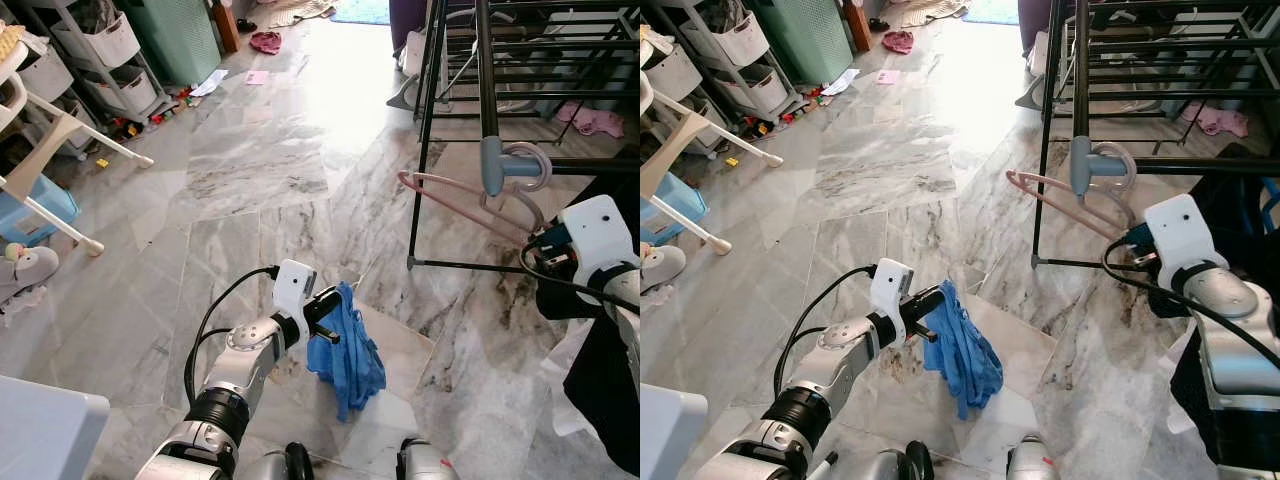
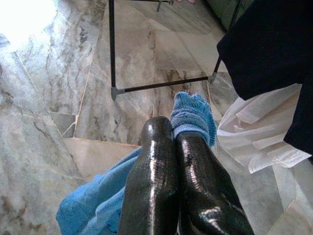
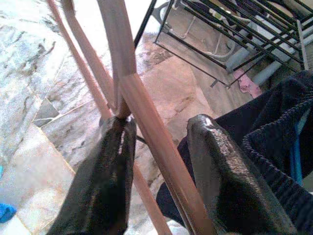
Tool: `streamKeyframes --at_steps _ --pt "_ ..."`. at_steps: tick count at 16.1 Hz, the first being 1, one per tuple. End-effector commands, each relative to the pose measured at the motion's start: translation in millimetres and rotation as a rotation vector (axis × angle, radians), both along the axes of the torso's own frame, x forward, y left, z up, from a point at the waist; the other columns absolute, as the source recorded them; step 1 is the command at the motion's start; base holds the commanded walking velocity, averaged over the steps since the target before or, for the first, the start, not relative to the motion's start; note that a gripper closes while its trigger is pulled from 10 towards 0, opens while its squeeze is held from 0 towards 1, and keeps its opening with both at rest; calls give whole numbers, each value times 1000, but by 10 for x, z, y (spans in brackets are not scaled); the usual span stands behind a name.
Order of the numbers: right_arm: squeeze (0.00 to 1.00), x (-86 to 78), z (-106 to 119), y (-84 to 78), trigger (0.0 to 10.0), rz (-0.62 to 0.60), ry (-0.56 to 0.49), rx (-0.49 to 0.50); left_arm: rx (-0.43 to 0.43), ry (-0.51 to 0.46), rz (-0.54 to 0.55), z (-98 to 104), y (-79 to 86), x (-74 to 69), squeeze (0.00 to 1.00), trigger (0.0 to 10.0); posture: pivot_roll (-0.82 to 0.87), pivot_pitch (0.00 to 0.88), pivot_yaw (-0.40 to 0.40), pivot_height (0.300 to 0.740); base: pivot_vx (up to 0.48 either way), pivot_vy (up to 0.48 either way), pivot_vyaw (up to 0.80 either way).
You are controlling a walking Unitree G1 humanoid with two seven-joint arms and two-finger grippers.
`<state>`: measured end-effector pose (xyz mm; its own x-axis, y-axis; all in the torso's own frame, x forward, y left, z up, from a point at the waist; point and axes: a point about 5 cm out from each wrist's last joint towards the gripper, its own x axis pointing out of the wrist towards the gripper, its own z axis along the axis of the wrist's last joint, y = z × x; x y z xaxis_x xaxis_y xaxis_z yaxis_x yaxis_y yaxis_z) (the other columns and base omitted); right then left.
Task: Hang hanger
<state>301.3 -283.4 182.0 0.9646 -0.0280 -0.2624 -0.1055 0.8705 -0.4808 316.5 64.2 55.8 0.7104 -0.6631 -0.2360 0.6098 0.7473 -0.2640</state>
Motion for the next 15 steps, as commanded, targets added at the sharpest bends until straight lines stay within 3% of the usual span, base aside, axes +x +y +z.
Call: streamKeyframes --at_steps 1,2,3,4,5,7,8,9,11,12,13,14,15 --pt "0 -27 -23 38 4941 33 18 -1 8 7 15 -43 63 -20 0 10000 -286 184 135 740 0 0 0" --pt "0 -51 -48 47 6353 41 32 4 11 8 14 -41 69 -15 0 10000 -286 184 138 740 0 0 0" --pt "0 -59 -53 54 5255 48 36 11 14 7 14 -40 70 -12 0 10000 -286 183 140 740 0 0 0" --pt "0 -64 -58 63 4902 55 41 16 15 7 13 -40 71 -10 0 10000 -286 184 142 740 0 0 0" --pt "0 -69 -70 80 8471 66 50 18 17 7 10 -38 69 -9 0 10000 -286 183 143 740 0 0 0" --pt "0 -76 -103 104 9922 81 64 25 20 5 8 -36 71 -8 0 10000 -283 183 143 740 0 0 0" --pt "0 -76 -116 122 9216 81 64 28 21 5 8 -36 73 -7 0 10000 -282 181 143 740 0 0 0" --pt "0 -77 -129 139 9765 81 63 33 21 6 9 -39 76 -9 0 10000 -279 181 143 740 0 0 0" --pt "0 -76 -139 151 9490 74 59 56 21 4 10 -39 78 -10 0 10000 -277 180 140 740 0 0 0" --pt "0 -74 -152 157 5216 51 42 86 22 5 14 -38 90 -4 0 10000 -273 177 140 740 0 0 0" --pt "0 -74 -154 158 3255 41 35 96 23 4 14 -36 91 -4 0 10000 -272 176 140 740 0 0 0" --pt "0 -75 -161 161 0 25 25 112 23 3 14 -35 93 -4 0 10000 -272 176 141 740 0 0 0" --pt "0 -80 -175 157 0 -4 16 126 23 3 14 -34 96 -3 0 10000 -274 175 143 740 0 0 0"
